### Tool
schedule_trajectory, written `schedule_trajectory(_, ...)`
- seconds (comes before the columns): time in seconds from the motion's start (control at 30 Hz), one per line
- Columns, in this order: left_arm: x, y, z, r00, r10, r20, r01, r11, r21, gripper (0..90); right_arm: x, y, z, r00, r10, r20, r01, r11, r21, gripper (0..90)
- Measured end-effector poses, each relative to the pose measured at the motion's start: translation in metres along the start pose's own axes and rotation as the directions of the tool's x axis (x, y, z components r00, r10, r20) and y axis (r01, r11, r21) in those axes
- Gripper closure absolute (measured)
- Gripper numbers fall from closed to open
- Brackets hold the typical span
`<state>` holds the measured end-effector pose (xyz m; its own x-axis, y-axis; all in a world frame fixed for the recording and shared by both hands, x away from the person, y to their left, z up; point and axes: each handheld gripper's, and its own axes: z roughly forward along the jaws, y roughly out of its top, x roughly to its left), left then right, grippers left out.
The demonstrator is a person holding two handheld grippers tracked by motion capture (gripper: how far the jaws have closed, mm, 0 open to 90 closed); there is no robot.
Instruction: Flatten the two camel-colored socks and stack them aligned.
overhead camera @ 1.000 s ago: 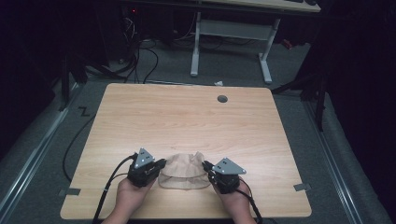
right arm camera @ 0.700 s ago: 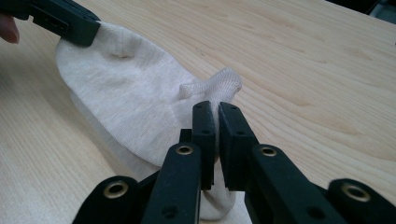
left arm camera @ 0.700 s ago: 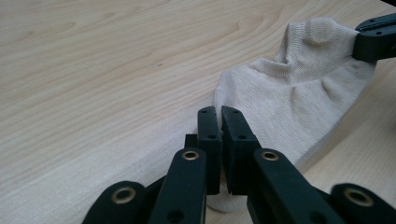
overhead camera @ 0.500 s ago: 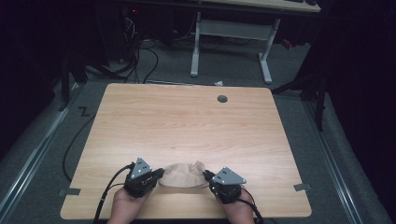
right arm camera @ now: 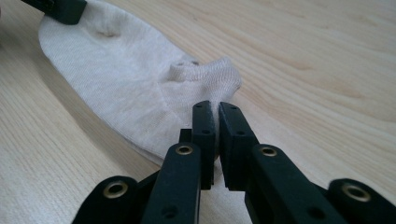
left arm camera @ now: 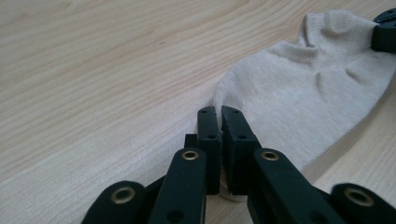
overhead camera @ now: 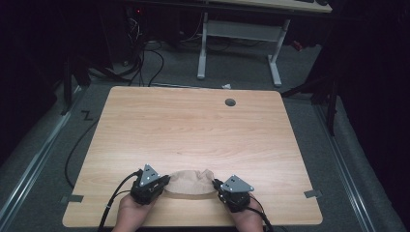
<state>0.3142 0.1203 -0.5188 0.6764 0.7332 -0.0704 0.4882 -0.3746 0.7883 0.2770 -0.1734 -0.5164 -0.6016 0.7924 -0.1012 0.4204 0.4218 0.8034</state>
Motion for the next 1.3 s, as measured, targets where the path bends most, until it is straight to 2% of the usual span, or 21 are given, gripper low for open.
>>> schedule_trajectory(0.1,0.0,-0.004,0.006,1.0,0.008,-0.004,-0.008,0.9996,0.028,86.2,0.0,-0.002,0.005,0.9999,-0.009,0.004,0.009,1.0,0.026,85.9)
schedule_trajectory(0.27,0.001,-0.005,0.006,1.0,0.003,-0.003,-0.003,0.9992,0.041,83.0,0.001,-0.005,0.007,0.9998,-0.015,0.013,0.014,0.998,0.058,85.1)
schedule_trajectory(0.37,0.001,-0.004,0.006,0.9997,0.021,-0.011,-0.021,0.9988,0.046,82.5,0.0,-0.006,0.01,0.9998,-0.015,0.014,0.014,0.997,0.073,84.4)
schedule_trajectory(0.47,0.001,-0.004,0.007,0.9995,0.026,-0.018,-0.025,0.9984,0.05,80.5,-0.001,-0.006,0.011,0.9997,-0.019,0.016,0.017,0.997,0.074,83.2)
schedule_trajectory(0.7,0.003,-0.004,0.006,0.9998,0.006,-0.02,-0.005,0.999,0.044,71.0,-0.002,-0.009,0.011,0.9999,-0.002,0.014,0.001,0.997,0.077,77.8)
schedule_trajectory(0.87,0.003,0.003,-0.004,0.9999,0.008,-0.009,-0.008,1.0,0.005,61.7,-0.004,-0.007,0.007,0.9995,0.03,0.007,-0.03,0.999,0.044,69.1)
schedule_trajectory(1.03,0.003,0.005,-0.01,0.9997,0.011,-0.021,-0.011,0.9995,-0.028,56.6,-0.007,-0.006,0.001,0.9985,0.053,0.01,-0.054,0.999,0.001,62.8)
schedule_trajectory(1.13,0.007,0.004,-0.011,0.9998,-0.01,-0.017,0.009,0.9992,-0.038,54.7,-0.01,-0.005,-0.002,0.9973,0.069,0.023,-0.069,0.997,-0.028,60.9)
schedule_trajectory(1.3,0.016,0.003,-0.016,0.9986,-0.032,-0.042,0.03,0.9985,-0.046,51.8,-0.017,-0.006,-0.005,0.9947,0.094,0.04,-0.092,0.994,-0.05,57.6)
